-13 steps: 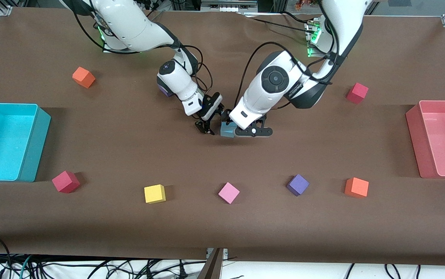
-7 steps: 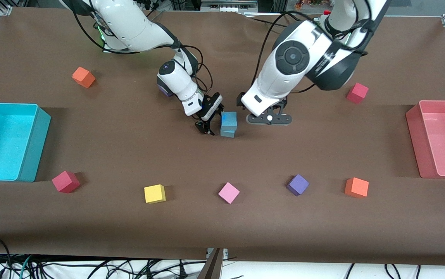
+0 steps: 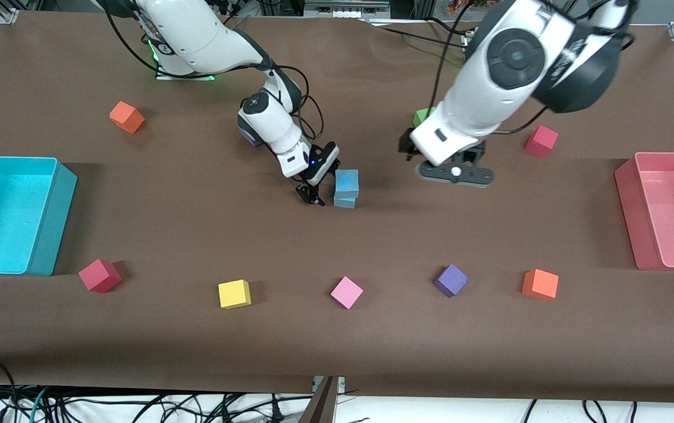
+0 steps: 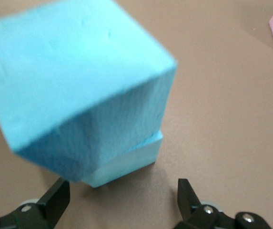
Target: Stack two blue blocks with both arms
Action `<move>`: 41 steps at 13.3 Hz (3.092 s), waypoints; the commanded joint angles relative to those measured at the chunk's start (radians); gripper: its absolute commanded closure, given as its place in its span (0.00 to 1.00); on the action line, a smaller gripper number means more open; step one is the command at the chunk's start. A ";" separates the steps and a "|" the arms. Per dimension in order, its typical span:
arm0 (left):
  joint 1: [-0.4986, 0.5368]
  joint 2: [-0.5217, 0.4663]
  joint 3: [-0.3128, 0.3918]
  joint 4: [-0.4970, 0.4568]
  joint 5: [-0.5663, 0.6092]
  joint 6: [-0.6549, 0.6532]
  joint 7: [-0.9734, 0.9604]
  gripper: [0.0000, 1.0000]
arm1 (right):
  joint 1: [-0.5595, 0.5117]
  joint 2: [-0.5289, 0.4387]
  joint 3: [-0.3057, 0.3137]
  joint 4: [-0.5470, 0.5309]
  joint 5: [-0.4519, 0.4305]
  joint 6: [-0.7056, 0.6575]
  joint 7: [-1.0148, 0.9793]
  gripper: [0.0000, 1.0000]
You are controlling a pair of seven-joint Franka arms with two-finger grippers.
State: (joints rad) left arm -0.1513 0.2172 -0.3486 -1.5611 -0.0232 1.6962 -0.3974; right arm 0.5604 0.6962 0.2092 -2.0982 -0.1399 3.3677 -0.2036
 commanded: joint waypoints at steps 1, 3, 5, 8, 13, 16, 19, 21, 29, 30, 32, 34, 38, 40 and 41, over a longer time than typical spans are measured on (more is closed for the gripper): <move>0.018 -0.174 0.089 -0.152 -0.004 0.005 0.080 0.00 | -0.007 -0.064 0.010 -0.014 0.013 -0.082 0.016 0.00; 0.021 -0.237 0.143 -0.191 -0.004 0.005 0.086 0.00 | -0.008 -0.136 0.010 -0.019 0.013 -0.208 0.027 0.00; 0.054 -0.260 0.163 -0.191 -0.004 -0.013 0.127 0.00 | -0.010 -0.235 0.007 -0.016 0.013 -0.408 0.055 0.00; 0.071 -0.262 0.229 -0.189 -0.004 -0.041 0.271 0.00 | -0.022 -0.334 0.003 -0.016 0.014 -0.615 0.058 0.00; 0.076 -0.272 0.326 -0.172 -0.004 -0.073 0.305 0.00 | -0.024 -0.487 -0.092 -0.013 0.026 -0.937 0.059 0.00; 0.078 -0.268 0.333 -0.143 -0.003 -0.115 0.304 0.00 | -0.024 -0.573 -0.230 -0.008 0.101 -1.089 0.055 0.00; 0.107 -0.266 0.323 -0.143 -0.001 -0.130 0.305 0.00 | -0.024 -0.583 -0.400 0.123 0.105 -1.264 0.047 0.00; 0.105 -0.263 0.321 -0.131 -0.003 -0.153 0.307 0.00 | -0.048 -0.541 -0.473 0.228 0.105 -1.304 0.046 0.00; 0.104 -0.260 0.315 -0.128 -0.003 -0.153 0.308 0.00 | -0.439 -0.581 -0.416 0.383 0.105 -1.363 0.052 0.00; 0.104 -0.260 0.316 -0.126 -0.003 -0.153 0.310 0.00 | -0.450 -0.590 -0.403 0.386 0.100 -1.369 0.056 0.00; 0.104 -0.260 0.316 -0.120 -0.003 -0.153 0.307 0.00 | -0.491 -0.596 -0.387 0.400 0.114 -1.430 0.067 0.00; 0.104 -0.260 0.316 -0.120 -0.003 -0.164 0.308 0.00 | -0.499 -0.601 -0.378 0.446 0.138 -1.517 0.195 0.00; 0.105 -0.260 0.318 -0.120 -0.001 -0.165 0.308 0.00 | -0.547 -0.598 -0.303 0.449 0.158 -1.535 0.311 0.00; 0.105 -0.260 0.318 -0.120 -0.001 -0.165 0.308 0.00 | -0.542 -0.578 -0.304 0.473 0.149 -1.548 0.309 0.00; 0.105 -0.260 0.318 -0.120 -0.001 -0.165 0.308 0.00 | -0.539 -0.567 -0.303 0.486 0.149 -1.551 0.305 0.00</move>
State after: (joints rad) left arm -0.0561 -0.0449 -0.0251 -1.7024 -0.0232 1.5526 -0.1103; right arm 0.0417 0.1035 -0.1169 -1.6584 0.0019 1.8461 0.0920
